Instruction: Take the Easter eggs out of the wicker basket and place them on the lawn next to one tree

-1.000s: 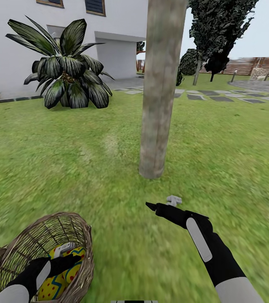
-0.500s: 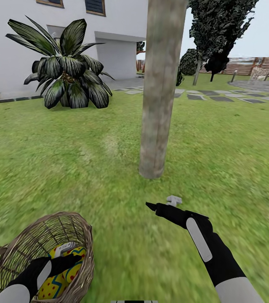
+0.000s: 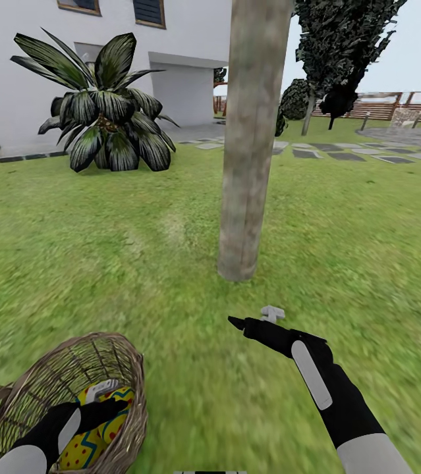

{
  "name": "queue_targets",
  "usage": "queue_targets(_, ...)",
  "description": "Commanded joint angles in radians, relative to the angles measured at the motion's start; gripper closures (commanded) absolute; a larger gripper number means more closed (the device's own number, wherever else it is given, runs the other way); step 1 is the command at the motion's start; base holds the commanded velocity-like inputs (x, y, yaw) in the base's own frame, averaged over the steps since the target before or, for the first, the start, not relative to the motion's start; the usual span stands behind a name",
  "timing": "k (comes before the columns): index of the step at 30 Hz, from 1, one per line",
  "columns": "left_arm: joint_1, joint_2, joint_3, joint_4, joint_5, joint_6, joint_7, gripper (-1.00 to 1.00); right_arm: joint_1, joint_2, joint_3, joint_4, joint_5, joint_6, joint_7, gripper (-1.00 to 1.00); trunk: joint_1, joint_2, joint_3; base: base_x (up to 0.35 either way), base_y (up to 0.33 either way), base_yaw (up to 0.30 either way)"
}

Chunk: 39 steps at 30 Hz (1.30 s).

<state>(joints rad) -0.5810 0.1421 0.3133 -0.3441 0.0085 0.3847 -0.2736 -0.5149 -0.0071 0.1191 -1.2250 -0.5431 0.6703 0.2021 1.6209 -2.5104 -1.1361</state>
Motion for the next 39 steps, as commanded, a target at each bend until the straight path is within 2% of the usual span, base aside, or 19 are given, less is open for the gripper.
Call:
queue_targets(1, -0.001, 0.0, 0.007, -0.002, -0.001, 0.008, -0.004, 1.0, -0.001, -0.001, 0.001, -0.001, 0.001, 0.003, 0.002, -1.0, 0.0, 0.0, -0.001, 0.0, 0.0, 0.0)
queue_targets(39, 0.0, 0.007, 0.007, 0.007, -0.001, 0.026, -0.01, 1.0, -0.001, -0.001, 0.001, -0.001, 0.0, 0.003, 0.002, -1.0, -0.003, 0.001, 0.026, 0.0, 0.0, 0.0)
